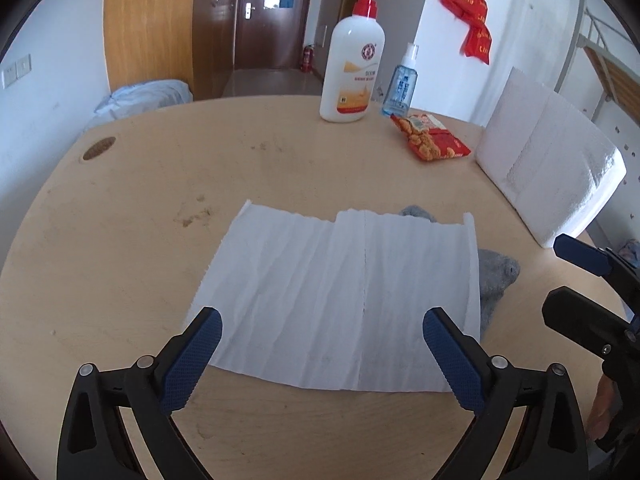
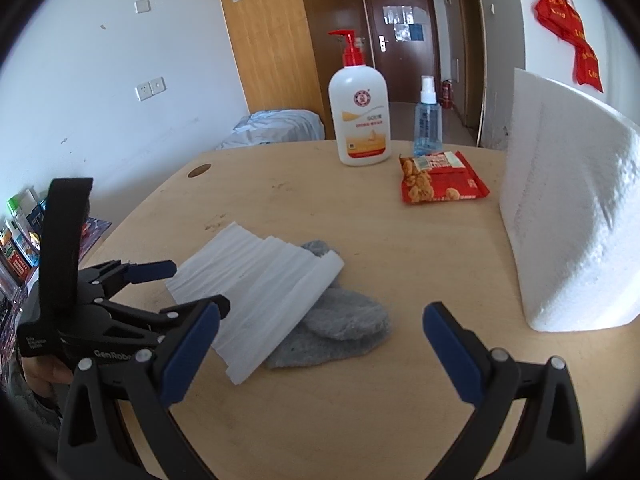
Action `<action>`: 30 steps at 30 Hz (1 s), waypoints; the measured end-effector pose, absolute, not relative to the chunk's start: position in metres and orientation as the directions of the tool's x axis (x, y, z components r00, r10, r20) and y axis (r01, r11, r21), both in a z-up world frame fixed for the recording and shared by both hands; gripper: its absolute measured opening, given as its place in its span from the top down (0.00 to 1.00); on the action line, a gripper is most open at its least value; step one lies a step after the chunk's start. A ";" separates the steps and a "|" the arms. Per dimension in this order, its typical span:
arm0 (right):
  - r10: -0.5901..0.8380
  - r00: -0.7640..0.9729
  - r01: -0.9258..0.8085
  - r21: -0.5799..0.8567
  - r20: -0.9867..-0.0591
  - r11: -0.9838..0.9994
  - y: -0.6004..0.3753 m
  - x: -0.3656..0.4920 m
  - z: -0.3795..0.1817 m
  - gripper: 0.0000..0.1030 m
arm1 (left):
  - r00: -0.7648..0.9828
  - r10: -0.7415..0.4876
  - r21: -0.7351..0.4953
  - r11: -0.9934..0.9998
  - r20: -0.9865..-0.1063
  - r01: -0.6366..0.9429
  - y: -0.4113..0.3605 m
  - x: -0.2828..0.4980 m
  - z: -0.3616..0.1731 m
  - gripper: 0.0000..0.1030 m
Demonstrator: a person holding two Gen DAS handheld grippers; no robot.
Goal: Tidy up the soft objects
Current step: 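Lower the left gripper onto the white tissue sheet and pinch it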
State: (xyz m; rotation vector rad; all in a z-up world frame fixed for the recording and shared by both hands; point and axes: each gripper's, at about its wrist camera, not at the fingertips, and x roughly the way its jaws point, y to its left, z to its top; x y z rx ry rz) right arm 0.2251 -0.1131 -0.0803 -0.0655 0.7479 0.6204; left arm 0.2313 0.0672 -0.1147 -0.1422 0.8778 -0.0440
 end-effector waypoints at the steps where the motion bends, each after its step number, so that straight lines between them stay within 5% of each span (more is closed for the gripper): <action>1: 0.503 0.565 -0.549 0.158 -0.654 0.821 -0.113 0.225 -0.080 0.00 | 0.634 -0.101 -0.148 0.989 -0.766 -0.021 0.068 0.233 -0.116 0.05; 11: 0.504 0.569 -0.542 0.164 -0.650 0.824 -0.117 0.226 -0.080 0.00 | 0.605 -0.069 -0.111 0.993 -0.793 -0.033 0.066 0.239 -0.126 0.10; 17: 0.494 0.570 -0.537 0.158 -0.657 0.829 -0.117 0.226 -0.081 0.00 | 0.612 0.005 -0.025 0.999 -0.791 -0.041 0.059 0.236 -0.128 0.22; 23: 0.475 0.566 -0.532 0.141 -0.674 0.835 -0.113 0.228 -0.085 0.00 | 0.627 0.014 -0.016 0.999 -0.779 -0.042 0.061 0.234 -0.126 0.56; 25: 0.469 0.563 -0.531 0.137 -0.680 0.836 -0.112 0.229 -0.086 0.00 | 0.634 0.013 -0.015 0.999 -0.774 -0.039 0.061 0.233 -0.125 0.79; 27: 0.466 0.556 -0.533 0.135 -0.688 0.835 -0.109 0.231 -0.088 0.00 | 0.637 0.008 -0.018 0.999 -0.770 -0.036 0.061 0.232 -0.124 0.91; 30: 0.458 0.546 -0.537 0.127 -0.702 0.834 -0.106 0.233 -0.092 0.00 | 0.638 -0.010 -0.042 0.998 -0.770 -0.035 0.064 0.231 -0.124 0.96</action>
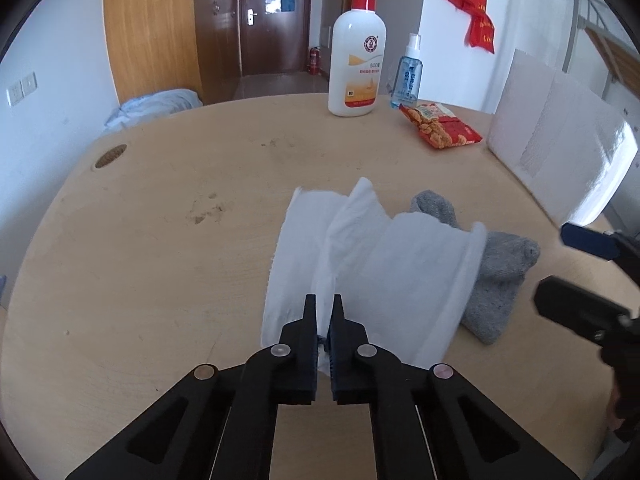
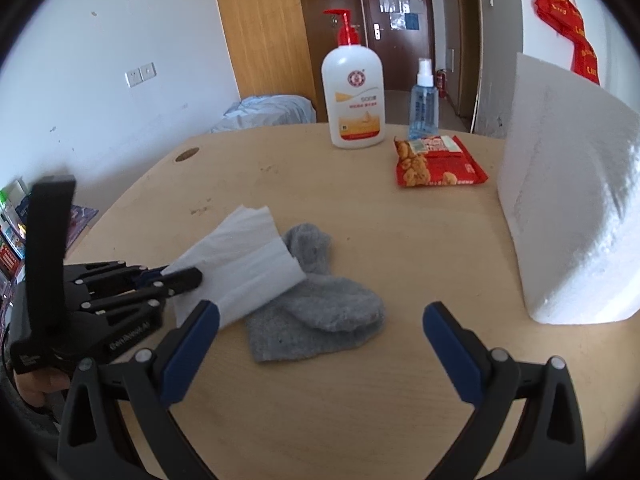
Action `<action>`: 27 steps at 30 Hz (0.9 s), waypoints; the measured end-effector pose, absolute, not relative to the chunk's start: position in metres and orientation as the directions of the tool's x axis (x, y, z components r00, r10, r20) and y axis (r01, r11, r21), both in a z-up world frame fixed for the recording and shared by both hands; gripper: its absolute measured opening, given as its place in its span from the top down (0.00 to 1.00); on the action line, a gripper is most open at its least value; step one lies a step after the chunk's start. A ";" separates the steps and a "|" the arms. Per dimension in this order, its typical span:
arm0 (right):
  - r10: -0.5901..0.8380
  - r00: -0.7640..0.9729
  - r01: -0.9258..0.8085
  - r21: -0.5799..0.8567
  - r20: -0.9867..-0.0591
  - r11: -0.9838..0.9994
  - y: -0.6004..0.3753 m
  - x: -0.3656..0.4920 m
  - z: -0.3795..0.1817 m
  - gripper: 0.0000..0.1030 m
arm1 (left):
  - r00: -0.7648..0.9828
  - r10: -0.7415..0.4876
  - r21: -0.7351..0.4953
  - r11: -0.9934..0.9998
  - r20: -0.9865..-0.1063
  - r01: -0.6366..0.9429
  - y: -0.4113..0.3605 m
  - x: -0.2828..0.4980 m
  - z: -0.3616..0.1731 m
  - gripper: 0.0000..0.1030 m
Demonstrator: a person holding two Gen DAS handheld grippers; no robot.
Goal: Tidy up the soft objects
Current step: 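Lower the left gripper onto the white tissue sheet and pinch it, then lift the tissue with the left gripper while the right gripper grasps the grey sock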
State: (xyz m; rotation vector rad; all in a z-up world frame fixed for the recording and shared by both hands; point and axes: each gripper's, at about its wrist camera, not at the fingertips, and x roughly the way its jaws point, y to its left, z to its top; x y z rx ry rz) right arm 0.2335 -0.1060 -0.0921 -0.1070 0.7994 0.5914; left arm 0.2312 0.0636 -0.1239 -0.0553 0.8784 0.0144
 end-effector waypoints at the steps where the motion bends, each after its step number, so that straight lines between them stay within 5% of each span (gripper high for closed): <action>1: 0.456 0.540 -0.537 0.127 -0.707 0.834 -0.105 0.235 -0.094 0.00 | 0.638 -0.028 -0.062 0.998 -0.770 -0.032 0.066 0.231 -0.124 0.97; 17: 0.393 0.523 -0.572 0.031 -0.757 0.820 -0.075 0.240 -0.107 0.01 | 0.704 -0.026 -0.155 0.981 -0.709 -0.119 0.112 0.216 -0.101 0.97; 23: 0.367 0.501 -0.583 0.008 -0.784 0.812 -0.066 0.242 -0.115 0.22 | 0.726 -0.045 -0.168 0.981 -0.686 -0.098 0.114 0.210 -0.093 0.97; 27: 0.353 0.500 -0.585 -0.008 -0.791 0.811 -0.064 0.242 -0.118 0.26 | 0.735 -0.054 -0.169 0.982 -0.676 -0.084 0.113 0.206 -0.090 0.97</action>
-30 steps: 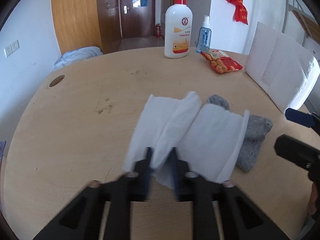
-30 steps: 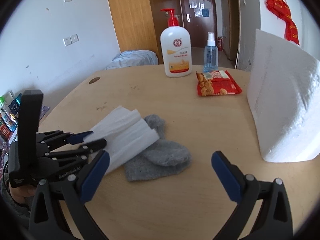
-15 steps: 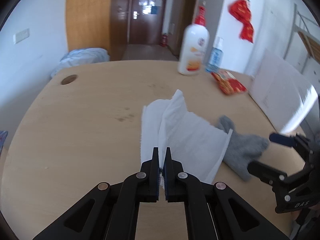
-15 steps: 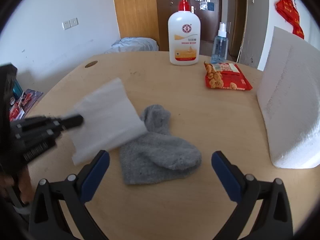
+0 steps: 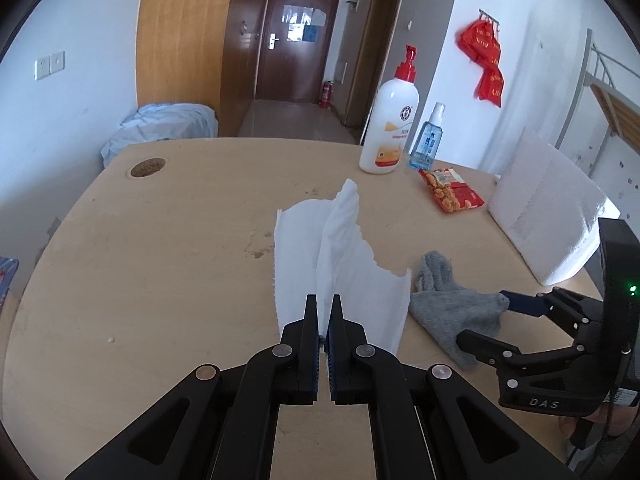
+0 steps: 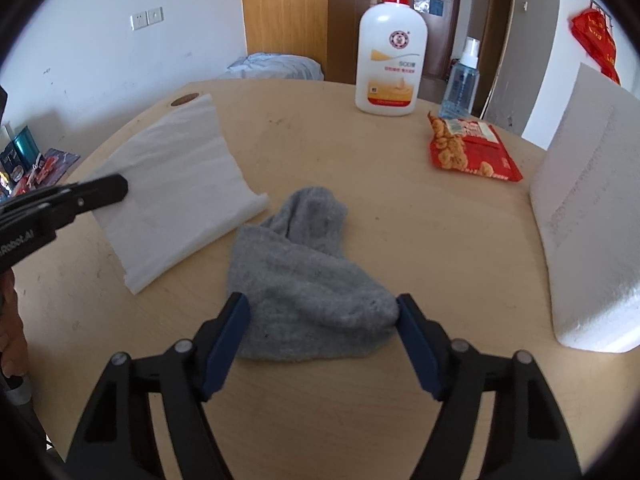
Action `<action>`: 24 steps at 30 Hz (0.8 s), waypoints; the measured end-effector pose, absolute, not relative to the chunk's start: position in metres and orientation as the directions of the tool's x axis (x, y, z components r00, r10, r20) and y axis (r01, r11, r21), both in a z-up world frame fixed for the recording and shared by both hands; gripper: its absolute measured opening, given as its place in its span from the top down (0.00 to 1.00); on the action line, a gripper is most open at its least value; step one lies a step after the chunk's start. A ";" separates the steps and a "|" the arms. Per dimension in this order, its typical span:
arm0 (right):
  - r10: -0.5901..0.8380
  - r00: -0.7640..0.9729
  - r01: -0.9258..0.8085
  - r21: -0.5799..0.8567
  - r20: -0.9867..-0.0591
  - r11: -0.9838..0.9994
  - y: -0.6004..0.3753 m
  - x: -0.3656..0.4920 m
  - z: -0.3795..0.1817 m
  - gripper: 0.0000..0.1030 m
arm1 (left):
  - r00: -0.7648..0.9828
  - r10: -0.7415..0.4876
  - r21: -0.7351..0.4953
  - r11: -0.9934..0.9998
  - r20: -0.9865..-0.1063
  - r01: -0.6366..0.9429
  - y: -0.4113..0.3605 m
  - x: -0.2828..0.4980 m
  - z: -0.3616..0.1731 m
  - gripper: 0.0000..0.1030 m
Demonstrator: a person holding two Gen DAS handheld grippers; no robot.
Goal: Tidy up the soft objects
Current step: 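Lift the tissue with the left gripper while the right gripper grasps the grey sock, then carry the tissue and grey sock with both grippers toward the foam box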
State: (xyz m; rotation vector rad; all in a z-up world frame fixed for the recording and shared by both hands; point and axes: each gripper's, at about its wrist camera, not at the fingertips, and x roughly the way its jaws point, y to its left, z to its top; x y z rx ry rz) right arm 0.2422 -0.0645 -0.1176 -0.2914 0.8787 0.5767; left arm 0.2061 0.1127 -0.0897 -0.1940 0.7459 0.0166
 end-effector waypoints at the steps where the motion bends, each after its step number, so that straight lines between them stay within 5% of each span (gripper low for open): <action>1: 0.353 0.499 -0.586 -0.008 -0.791 0.810 -0.064 0.242 -0.118 0.30 | 0.737 -0.055 -0.173 0.981 -0.674 -0.085 0.113 0.205 -0.089 0.97; 9: 0.352 0.499 -0.587 -0.009 -0.792 0.810 -0.064 0.240 -0.115 0.79 | 0.757 -0.054 -0.185 0.979 -0.651 -0.090 0.116 0.194 -0.079 0.97; 24: 0.450 0.582 -0.545 0.087 -0.677 0.834 -0.096 0.205 -0.067 0.84 | 0.808 -0.050 -0.166 0.984 -0.587 -0.059 0.097 0.158 -0.046 0.97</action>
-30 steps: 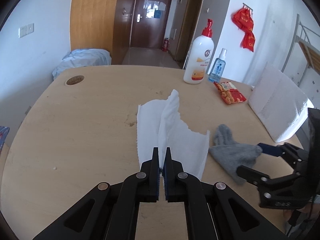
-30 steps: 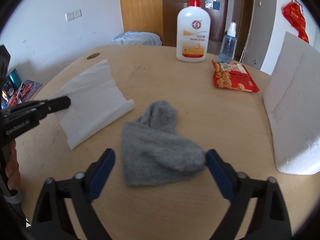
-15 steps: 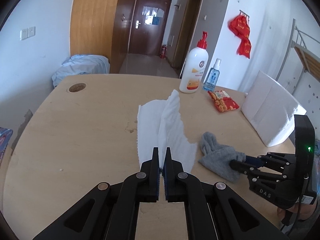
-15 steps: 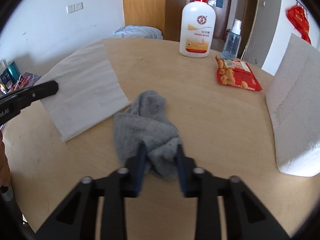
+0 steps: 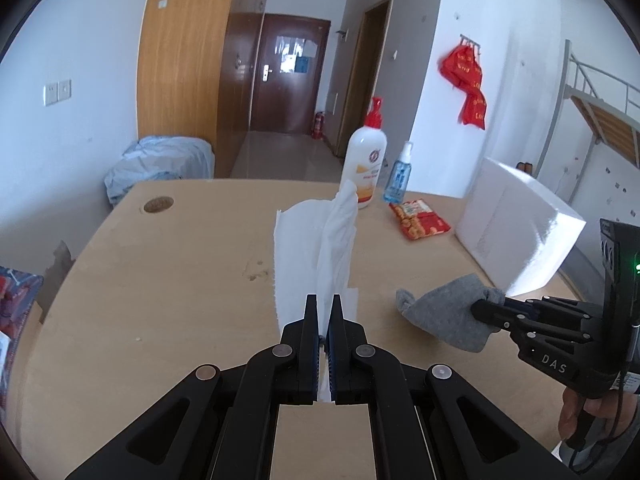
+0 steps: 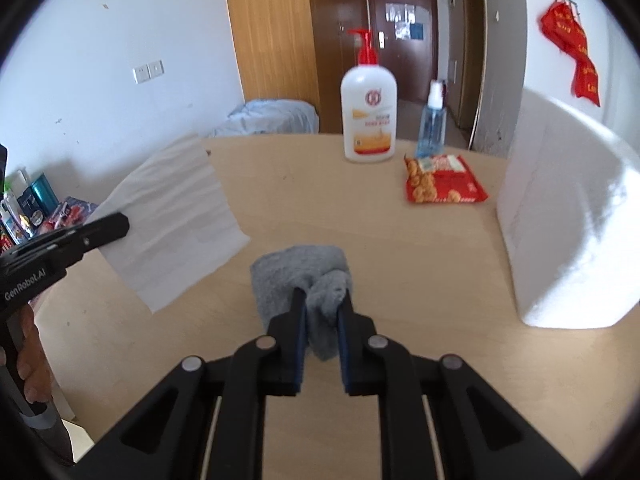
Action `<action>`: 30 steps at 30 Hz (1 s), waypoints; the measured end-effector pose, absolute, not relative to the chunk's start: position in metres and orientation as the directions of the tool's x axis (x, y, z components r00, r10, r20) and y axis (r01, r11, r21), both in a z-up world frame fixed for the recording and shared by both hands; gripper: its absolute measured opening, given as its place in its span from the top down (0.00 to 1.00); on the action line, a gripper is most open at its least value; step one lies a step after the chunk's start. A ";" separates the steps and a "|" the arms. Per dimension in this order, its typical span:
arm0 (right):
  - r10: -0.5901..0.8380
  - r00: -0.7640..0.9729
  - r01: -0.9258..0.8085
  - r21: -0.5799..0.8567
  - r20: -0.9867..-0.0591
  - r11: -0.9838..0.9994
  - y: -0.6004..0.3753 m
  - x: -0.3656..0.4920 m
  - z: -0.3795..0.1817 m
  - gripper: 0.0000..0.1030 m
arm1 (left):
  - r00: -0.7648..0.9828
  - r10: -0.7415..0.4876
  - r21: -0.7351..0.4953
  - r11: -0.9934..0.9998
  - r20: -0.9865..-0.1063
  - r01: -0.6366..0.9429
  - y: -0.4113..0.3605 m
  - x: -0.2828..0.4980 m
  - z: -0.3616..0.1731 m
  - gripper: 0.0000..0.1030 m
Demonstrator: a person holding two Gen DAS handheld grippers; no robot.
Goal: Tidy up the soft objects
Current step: 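Carry the tissue and grey sock with both grippers toward the foam box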
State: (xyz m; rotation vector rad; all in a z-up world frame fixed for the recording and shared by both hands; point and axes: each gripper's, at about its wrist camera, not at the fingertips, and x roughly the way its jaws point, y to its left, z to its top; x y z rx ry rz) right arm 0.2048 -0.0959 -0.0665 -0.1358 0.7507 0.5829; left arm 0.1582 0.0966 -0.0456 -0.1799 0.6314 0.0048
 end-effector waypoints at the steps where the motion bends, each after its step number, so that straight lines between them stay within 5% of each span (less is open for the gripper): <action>1: 0.454 0.586 -0.544 0.088 -0.672 0.834 -0.097 0.201 -0.064 0.84 | 0.812 -0.049 -0.162 0.985 -0.582 -0.057 0.095 0.155 -0.043 0.97; 30: 0.522 0.782 -0.544 0.035 -0.340 0.838 -0.163 0.069 0.038 0.83 | 0.946 -0.022 -0.119 0.993 -0.322 -0.018 0.052 0.024 0.053 0.97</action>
